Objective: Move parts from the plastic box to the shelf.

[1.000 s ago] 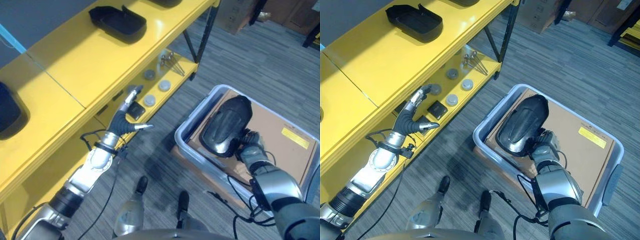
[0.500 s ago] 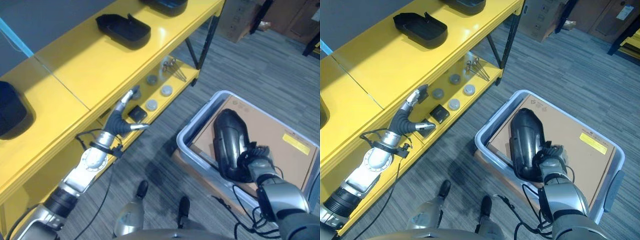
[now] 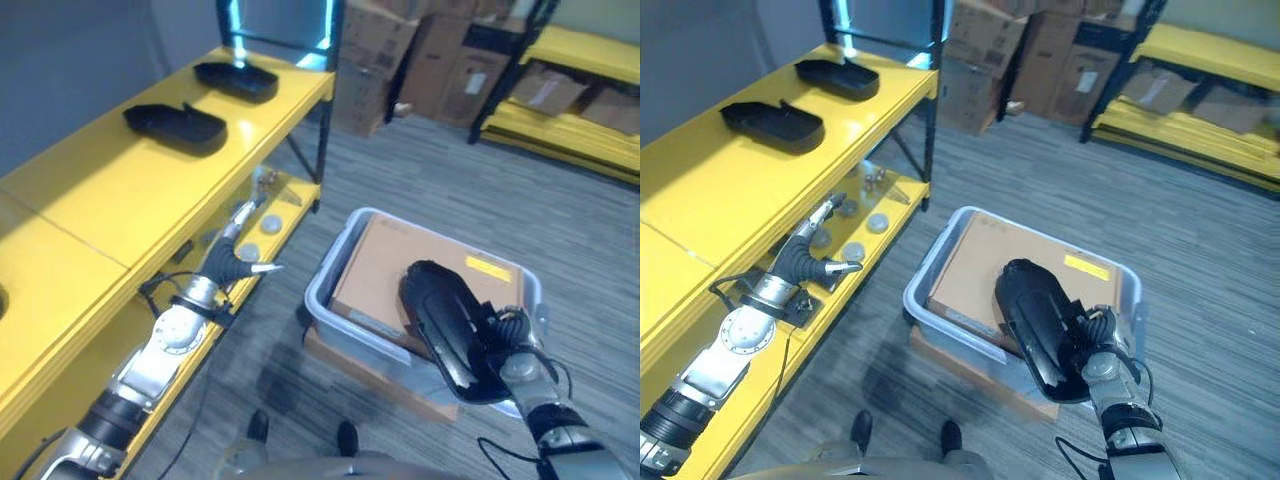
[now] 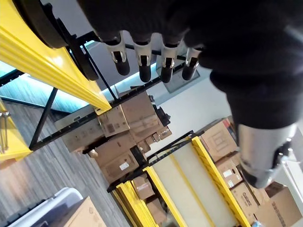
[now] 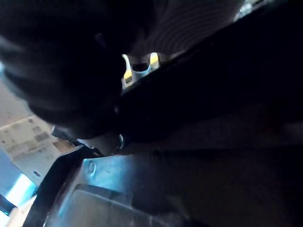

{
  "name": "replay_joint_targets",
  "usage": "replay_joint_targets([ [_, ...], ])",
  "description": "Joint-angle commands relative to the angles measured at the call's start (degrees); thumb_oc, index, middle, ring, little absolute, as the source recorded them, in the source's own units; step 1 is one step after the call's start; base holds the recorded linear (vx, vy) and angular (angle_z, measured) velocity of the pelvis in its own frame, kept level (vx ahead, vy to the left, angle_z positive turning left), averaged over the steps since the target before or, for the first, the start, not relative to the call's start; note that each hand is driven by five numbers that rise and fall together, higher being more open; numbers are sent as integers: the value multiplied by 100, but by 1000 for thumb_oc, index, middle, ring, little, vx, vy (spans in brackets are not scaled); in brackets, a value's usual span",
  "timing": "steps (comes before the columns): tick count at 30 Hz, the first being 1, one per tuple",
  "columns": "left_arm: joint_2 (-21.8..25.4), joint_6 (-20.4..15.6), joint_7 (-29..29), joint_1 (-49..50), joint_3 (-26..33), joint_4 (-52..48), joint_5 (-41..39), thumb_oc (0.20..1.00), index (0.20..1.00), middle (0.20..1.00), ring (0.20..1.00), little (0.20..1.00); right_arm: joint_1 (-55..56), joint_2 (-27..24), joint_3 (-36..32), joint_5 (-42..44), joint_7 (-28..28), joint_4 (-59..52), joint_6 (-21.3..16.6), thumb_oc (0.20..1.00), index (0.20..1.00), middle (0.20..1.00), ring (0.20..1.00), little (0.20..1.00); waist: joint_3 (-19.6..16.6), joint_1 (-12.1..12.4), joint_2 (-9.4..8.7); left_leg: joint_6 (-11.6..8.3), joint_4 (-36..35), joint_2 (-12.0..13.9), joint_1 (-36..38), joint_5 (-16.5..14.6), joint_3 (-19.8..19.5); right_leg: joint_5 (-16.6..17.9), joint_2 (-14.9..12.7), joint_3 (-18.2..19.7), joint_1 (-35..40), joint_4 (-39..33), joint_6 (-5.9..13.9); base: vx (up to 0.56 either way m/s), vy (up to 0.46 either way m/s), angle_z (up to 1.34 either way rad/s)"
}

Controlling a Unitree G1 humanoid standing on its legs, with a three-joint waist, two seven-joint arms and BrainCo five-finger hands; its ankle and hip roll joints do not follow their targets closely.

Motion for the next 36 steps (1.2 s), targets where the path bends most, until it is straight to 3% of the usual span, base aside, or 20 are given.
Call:
replay_joint_targets([
  [1, -331, 72, -358, -101, -75, 514, -125, 1000, 1000, 1000, 1000, 1000, -161, -689, -583, -912, -612, -967, -259, 200, 200, 200, 200, 200, -468, 38, -120, 127, 710, 104, 412, -1496, 521, -1118, 17, 334, -339, 1006, 384, 63, -4, -58],
  [5, -509, 149, -458, -35, -110, 735, -310, 1000, 1000, 1000, 1000, 1000, -30, -744, -800, -1250, -684, -1602, -262, 200, 200, 200, 200, 200, -527, -13, -111, 119, 694, 144, 552, -1529, 652, -1126, 70, 478, -285, 1013, 379, 38, -1, -41],
  [11, -1182, 564, -714, 55, -416, 1344, -1530, 1000, 1000, 1000, 1000, 1000, 64, -771, -1207, -2136, -981, -3439, -279, 200, 200, 200, 200, 200, -731, -270, -57, 81, 637, 249, 966, -1628, 958, -1254, 222, 716, -91, 1083, 374, 52, -1, -30],
  [15, -1429, 693, -690, -8, -638, 1616, -2253, 1000, 1000, 1000, 1000, 1000, -75, -704, -1121, -2333, -1090, -3942, -252, 200, 200, 200, 200, 200, -765, -353, 5, 57, 604, 269, 1057, -1622, 1020, -1276, 245, 754, -44, 1090, 367, 19, 13, -9],
  [25, -1845, 759, -633, -725, -1354, 2121, -3154, 1000, 1000, 1000, 1000, 1000, -927, -369, -145, -2456, -1222, -4472, -288, 200, 200, 200, 200, 200, -803, -523, 127, 39, 543, 272, 1119, -1549, 1143, -1260, 272, 813, -73, 1122, 356, -4, 10, -7],
  [29, -2084, 694, -644, -1160, -1642, 2212, -3513, 1000, 1000, 1000, 1000, 1000, -1241, -31, 405, -2185, -1178, -4531, -493, 200, 200, 200, 200, 200, -792, -555, 130, 39, 535, 267, 1114, -1525, 1178, -1242, 273, 836, -86, 1127, 349, -19, 10, -6],
  [36, -2794, 422, -50, -1966, -1878, 2798, -3839, 1000, 1000, 1000, 1000, 1000, -1508, 924, 1807, -1184, -771, -4900, -998, 200, 200, 200, 200, 200, -721, -655, 136, 46, 520, 260, 1094, -1477, 1219, -1223, 257, 881, -174, 1177, 343, -16, 4, -3],
])
